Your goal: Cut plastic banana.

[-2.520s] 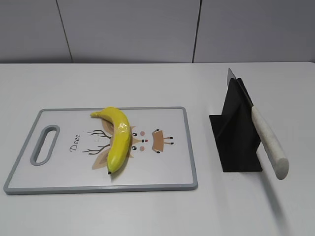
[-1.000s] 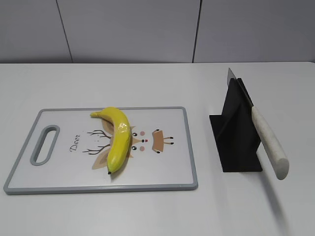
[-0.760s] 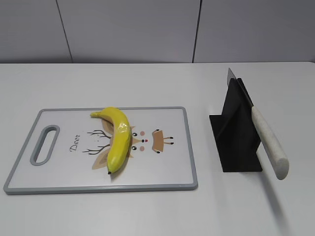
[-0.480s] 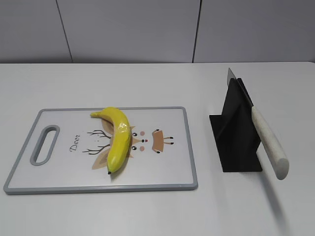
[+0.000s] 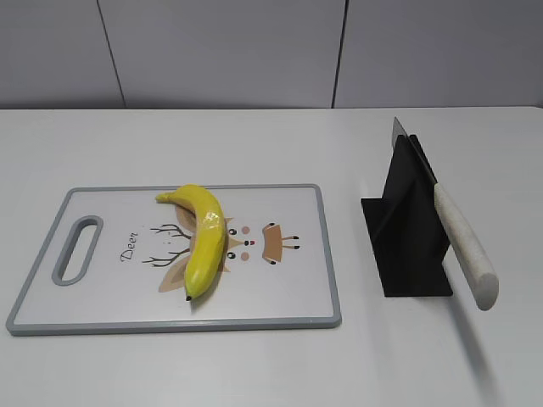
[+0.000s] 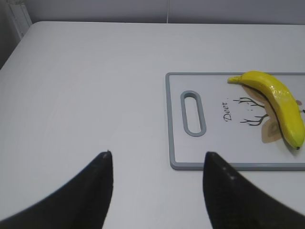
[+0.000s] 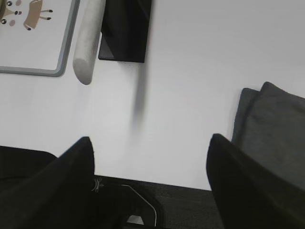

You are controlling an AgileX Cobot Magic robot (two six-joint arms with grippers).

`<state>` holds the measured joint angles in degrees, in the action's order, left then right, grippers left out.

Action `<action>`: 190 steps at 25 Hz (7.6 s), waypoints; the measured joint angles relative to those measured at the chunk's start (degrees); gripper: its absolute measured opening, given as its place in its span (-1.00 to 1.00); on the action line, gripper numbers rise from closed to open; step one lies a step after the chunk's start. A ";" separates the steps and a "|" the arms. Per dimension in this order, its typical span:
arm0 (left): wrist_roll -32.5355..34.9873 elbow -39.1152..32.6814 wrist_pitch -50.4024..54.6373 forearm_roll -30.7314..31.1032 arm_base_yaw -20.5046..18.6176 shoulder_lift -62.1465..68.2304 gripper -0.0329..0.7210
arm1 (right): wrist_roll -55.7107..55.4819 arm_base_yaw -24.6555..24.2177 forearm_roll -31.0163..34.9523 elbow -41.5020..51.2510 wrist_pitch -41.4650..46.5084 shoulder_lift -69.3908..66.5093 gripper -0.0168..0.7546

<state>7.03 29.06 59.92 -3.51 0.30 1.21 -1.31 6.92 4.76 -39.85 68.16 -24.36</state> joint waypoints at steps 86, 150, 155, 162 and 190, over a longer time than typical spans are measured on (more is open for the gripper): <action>0.00 0.00 0.00 0.00 0.00 0.00 0.57 | -20.85 17.56 -0.86 -18.90 -8.41 -65.21 -0.51; 0.00 0.00 0.00 0.00 0.00 0.00 0.55 | -23.74 17.56 -8.90 -40.85 0.80 -57.17 -0.52; 0.00 0.00 0.00 0.00 0.00 0.00 0.55 | -22.52 17.56 -9.01 -41.07 1.07 -57.17 -0.52; 0.00 0.00 -0.31 0.00 0.00 0.00 0.55 | -9.10 17.56 -8.39 -43.61 -2.96 -57.17 -0.52; 53.61 27.80 -5.45 -26.79 5.15 52.14 0.64 | 63.97 16.96 34.28 -32.69 -17.08 -67.53 -0.52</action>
<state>60.64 56.86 54.47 -30.30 5.45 53.35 62.65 23.88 39.04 -72.54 51.08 -91.89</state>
